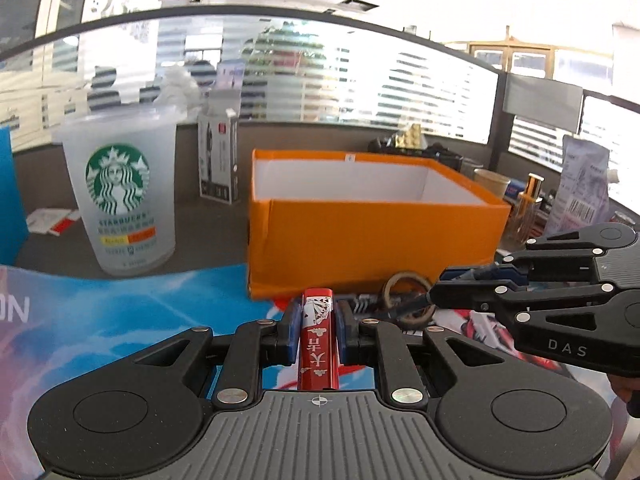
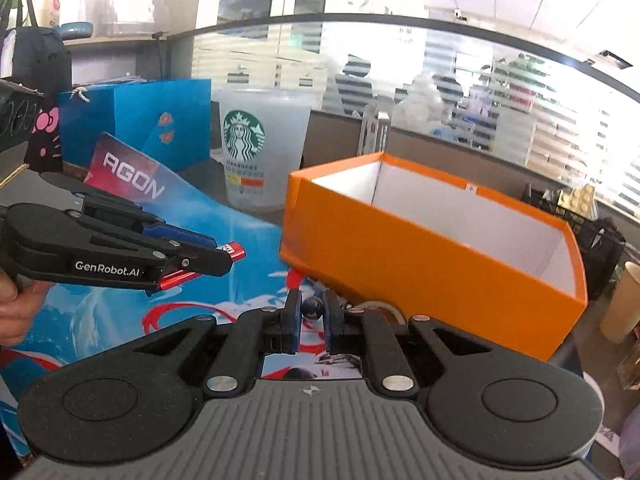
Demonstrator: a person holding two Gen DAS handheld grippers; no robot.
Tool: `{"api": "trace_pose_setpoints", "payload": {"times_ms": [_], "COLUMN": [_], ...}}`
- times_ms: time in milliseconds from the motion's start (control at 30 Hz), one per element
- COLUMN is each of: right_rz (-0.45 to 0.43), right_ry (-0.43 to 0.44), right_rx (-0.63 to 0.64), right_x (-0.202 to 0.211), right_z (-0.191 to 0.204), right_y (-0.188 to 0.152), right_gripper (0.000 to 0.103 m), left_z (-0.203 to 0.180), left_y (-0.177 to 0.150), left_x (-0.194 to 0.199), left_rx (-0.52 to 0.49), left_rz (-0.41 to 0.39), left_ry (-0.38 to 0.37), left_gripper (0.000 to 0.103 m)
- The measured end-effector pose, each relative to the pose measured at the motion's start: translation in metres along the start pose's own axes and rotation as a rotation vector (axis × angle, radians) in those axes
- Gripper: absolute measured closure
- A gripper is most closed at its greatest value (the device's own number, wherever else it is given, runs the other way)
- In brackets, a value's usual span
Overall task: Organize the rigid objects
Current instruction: 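Lift both markers and carry them over the orange box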
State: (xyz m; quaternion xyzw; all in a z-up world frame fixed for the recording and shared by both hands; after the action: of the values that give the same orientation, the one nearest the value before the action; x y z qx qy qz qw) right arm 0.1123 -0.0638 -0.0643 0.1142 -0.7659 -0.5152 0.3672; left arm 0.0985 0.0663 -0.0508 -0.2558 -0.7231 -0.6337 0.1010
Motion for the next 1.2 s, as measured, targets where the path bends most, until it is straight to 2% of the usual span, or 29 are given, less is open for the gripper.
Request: {"api": "trace_pose_setpoints", "payload": {"times_ms": [567,1200], "right_rz": [-0.112,-0.206], "right_ry": [-0.05,-0.111], "right_rx": [-0.015,-0.019], "right_x": [0.024,0.041], "right_z": [-0.022,-0.048], "right_y": [0.033,0.07], "right_gripper": [0.093,0.093], "left_z": [-0.027,-0.05], "left_y": [0.043,0.092], "left_x": [0.011,0.006], "left_rx": [-0.054,-0.084], "left_rz": [-0.088,-0.149], "left_ry": [-0.03,-0.046], "left_gripper": [0.087,0.087]}}
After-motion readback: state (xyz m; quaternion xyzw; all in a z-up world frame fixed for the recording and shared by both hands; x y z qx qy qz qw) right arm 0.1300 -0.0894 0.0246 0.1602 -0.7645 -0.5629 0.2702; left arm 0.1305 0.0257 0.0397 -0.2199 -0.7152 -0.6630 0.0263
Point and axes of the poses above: each gripper's, at about its wrist camera, not at the fingertips, and x roughly against the way its jaws point, z to its left, y to its top, the point moved 8 cm from there along -x, roughly the way its jaws point, and after that the axes turned 7 degrees about x, right-handed, at the moved point
